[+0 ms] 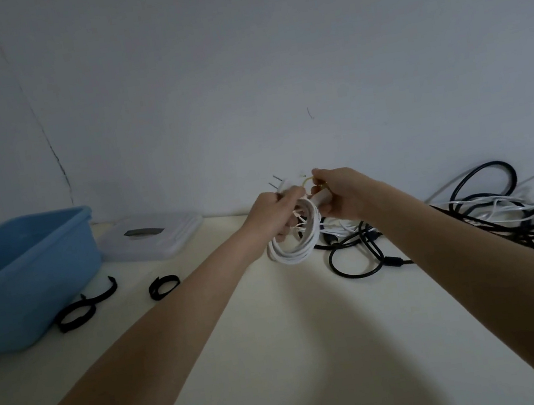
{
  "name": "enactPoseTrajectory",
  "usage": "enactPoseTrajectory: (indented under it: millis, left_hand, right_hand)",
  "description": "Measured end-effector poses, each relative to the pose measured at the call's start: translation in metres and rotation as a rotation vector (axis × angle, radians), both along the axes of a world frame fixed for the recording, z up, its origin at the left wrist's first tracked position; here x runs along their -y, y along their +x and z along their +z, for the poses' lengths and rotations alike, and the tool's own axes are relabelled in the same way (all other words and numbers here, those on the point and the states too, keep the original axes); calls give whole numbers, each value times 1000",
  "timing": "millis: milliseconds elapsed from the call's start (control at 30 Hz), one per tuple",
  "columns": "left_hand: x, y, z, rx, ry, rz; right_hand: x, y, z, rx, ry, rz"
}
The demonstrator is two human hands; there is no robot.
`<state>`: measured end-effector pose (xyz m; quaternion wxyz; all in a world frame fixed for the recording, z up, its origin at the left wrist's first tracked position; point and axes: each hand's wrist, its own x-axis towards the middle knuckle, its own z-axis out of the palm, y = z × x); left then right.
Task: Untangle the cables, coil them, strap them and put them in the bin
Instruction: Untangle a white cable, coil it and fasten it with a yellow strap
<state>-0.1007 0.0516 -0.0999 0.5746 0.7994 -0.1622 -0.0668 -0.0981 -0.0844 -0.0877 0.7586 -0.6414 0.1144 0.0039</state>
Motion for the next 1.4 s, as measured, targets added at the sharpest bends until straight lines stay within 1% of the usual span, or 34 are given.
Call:
enactPoseTrajectory:
  millis: [133, 233, 333, 400, 467, 533, 567, 633, 800, 933, 1233, 1333, 1400]
  left_hand:
    - [0, 4, 0, -53, -42, 7]
    - [-8, 10, -1, -34, -48, 24]
    - [-20, 18, -7, -16, 9, 49]
    - [-27, 20, -11, -39, 34, 53]
    - [-27, 20, -13, -75, 19, 25]
    - [-23, 18, -12, -97, 11, -22]
    - [-19, 17, -11, -107, 13, -46]
    - [-16, 15, -7, -134, -2, -69]
    - [-24, 13, 0, -172, -95, -61]
    - [-22, 11, 1, -208, -129, -59]
    - [-18, 12, 5, -184, 5, 58]
    - [-19, 12, 3, -212, 0, 68]
    - [-17, 11, 1, -220, 12, 49]
  right_hand:
    - [-4, -5, 4, 138, -168, 22]
    - [3, -12, 7, 205, -268, 180]
    - [19, -20, 17, 245, -443, 274]
    - [21, -24, 29, 305, -459, 373]
    - [13, -29, 40, 349, -420, 544]
    - [-1, -31, 45, 341, -438, 691]
    - [-6, -31, 46, 340, -473, 724]
    - [-12, -29, 44, 348, -519, 712]
    - [-5, -25, 35, 305, -441, 695]
    - [-2, -23, 32, 299, -536, 697]
    - [5, -22, 22, 257, -640, 736]
    - [5, -24, 21, 274, -688, 678]
    - [5, -23, 22, 282, -775, 618]
